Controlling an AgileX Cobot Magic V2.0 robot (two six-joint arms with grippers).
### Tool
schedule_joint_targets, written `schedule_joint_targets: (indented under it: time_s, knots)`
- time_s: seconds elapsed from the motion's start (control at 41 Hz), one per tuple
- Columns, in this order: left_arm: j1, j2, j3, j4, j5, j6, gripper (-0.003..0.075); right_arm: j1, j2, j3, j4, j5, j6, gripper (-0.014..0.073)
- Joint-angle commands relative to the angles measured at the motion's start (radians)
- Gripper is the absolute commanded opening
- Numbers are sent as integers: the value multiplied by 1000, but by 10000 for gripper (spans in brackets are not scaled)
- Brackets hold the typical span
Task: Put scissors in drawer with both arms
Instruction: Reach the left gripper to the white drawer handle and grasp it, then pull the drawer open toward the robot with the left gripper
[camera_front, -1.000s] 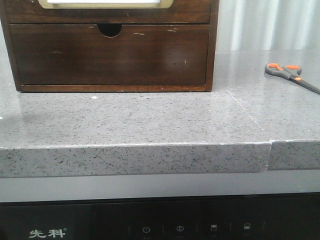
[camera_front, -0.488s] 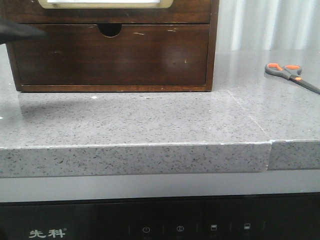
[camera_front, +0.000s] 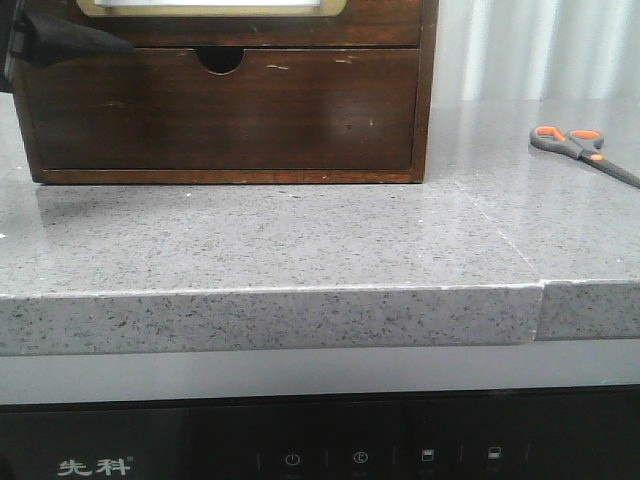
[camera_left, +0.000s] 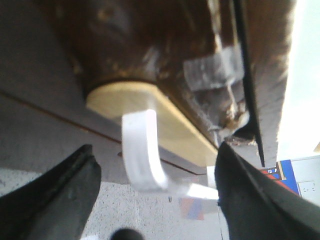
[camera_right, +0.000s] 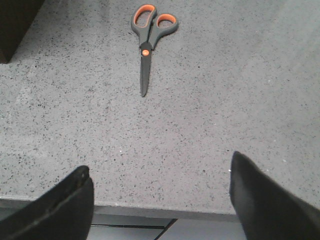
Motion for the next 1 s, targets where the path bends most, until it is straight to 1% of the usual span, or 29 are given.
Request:
schedule_joint_targets:
  time_s: [0.0,0.244,0.341,0.39,0.463,0.634,0.756,0.976]
  knots:
    - [2,-22,-48,-86,49,5,417,1,6,-26,-21,-57,-7,581]
    - [2,-19,-48,-86,57,5,214,1,6,-26,-21,-57,-7,581]
    - [2,-19,-48,-86,63,8,159,1,6,-26,-21,-57,-7,581]
    - [2,-21,-48,-86,79,34,139,1,6,-26,-21,-57,-7,581]
    - [2,-27,-48,-86,108,69,122,1,6,-26,-21,-57,-7,581]
    - [2,-96,-15,-86,130,81,116,1,6,-26,-21,-57,-7,581]
    - [2,-177,57,-86,134,108,116,1,6,-26,-21,-57,-7,581]
    - [2,-367,247,-86,135,130,116,1,6,-26,-21,-57,-7,581]
